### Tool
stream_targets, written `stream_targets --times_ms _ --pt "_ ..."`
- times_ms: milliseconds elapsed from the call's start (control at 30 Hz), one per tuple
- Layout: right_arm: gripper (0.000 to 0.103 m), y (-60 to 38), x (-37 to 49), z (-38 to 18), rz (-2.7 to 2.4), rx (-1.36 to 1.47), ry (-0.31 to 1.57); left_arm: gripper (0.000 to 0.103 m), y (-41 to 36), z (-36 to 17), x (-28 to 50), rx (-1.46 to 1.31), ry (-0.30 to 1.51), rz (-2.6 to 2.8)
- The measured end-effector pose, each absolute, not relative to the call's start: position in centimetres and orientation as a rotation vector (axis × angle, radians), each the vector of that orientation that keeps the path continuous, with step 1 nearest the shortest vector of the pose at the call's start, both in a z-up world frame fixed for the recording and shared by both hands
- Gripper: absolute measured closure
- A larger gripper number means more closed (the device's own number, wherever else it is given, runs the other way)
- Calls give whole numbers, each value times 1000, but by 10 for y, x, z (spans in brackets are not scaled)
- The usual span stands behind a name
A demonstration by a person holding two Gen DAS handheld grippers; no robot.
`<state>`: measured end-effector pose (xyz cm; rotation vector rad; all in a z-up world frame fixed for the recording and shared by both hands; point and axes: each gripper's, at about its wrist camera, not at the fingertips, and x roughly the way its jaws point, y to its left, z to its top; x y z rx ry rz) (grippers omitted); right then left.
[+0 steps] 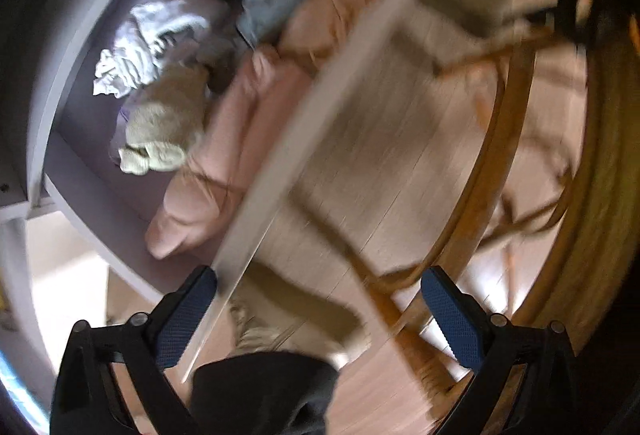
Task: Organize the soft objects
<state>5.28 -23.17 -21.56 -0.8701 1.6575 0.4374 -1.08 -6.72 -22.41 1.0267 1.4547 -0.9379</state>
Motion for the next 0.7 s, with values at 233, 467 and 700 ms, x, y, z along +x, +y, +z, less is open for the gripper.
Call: stream_targets --times_ms 233,467,700 --pt "8 -243 88 -170 366 -661 1474 0 -69 -192 41 767 1321 -791" --pt "7 -258 121 -182 158 -671 1379 0 -59 -225 76 776 1314 -492" --pt "7 -266 127 -217 145 -680 1484 0 -62 -251 72 908 1342 -444"
